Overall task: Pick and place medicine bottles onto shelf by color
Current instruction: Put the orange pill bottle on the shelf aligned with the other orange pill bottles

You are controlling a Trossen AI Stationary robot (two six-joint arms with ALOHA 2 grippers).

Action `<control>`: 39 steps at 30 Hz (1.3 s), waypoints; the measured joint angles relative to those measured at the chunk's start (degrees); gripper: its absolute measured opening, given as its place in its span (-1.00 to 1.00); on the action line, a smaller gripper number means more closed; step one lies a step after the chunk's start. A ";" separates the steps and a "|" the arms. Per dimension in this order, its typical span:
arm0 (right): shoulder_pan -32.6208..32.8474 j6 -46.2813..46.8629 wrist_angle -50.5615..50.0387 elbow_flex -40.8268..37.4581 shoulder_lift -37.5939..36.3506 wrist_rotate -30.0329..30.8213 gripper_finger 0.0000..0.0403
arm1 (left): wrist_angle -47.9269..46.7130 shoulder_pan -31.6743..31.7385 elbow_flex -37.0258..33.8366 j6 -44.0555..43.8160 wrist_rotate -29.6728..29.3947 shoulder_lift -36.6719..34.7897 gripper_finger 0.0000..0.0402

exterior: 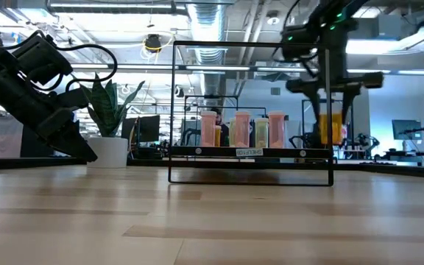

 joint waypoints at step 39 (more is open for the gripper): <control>-6.65 -22.44 -5.32 37.93 31.54 -0.21 0.06 | 0.00 0.00 0.00 0.00 0.00 -0.01 0.45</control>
